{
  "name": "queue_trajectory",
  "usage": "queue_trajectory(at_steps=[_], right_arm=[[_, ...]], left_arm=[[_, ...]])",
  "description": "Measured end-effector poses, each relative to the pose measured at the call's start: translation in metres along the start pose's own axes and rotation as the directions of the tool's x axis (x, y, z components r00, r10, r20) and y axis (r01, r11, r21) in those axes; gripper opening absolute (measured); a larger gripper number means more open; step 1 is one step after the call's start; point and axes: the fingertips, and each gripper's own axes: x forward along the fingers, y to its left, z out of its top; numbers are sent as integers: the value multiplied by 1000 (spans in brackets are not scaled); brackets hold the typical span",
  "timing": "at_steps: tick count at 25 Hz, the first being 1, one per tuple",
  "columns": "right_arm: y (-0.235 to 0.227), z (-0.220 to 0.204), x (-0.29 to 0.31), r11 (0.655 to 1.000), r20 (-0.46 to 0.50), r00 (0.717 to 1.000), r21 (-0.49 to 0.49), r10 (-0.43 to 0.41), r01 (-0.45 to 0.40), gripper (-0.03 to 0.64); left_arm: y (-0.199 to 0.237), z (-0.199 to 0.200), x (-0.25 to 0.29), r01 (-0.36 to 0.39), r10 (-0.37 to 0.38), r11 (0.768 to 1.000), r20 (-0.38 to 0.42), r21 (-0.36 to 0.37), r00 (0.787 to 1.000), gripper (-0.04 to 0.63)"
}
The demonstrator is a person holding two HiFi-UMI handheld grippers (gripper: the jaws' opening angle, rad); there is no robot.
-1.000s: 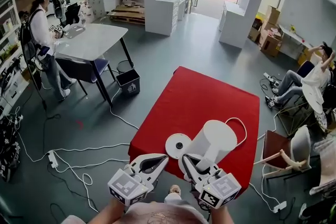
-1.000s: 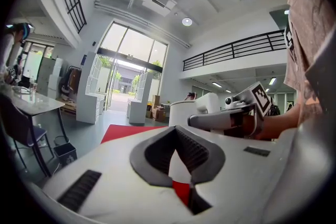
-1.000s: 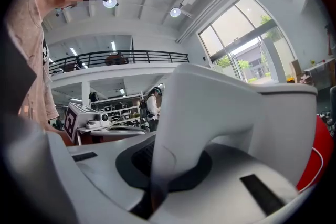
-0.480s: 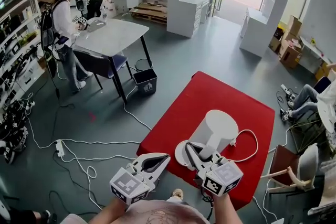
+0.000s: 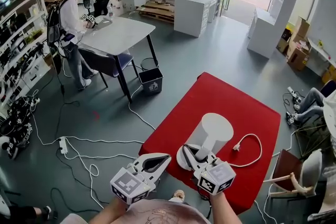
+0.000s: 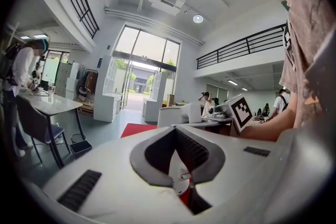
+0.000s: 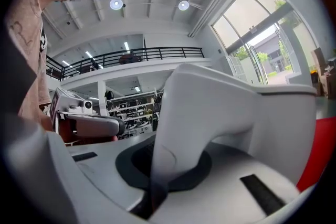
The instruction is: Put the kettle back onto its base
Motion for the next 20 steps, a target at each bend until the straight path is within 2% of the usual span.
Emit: queue_trajectory(at_steps=[6,14,20], right_arm=[[-3,-25,9,1000,-23,1000,-17,10,-10,23],[4,-25,14,998,-33,999,-51,29,-30,23],[21,-44,18,993,-56,998,-115,26,-32,24]], left_arm=[[1,-8,-1,-5,5,1000,-24,-15,1000,-11],[6,-6,0,-27,26,1000,-35,-14,999,-11],[2,-12,-3,-22,21,1000,-40,-15,999,-11]])
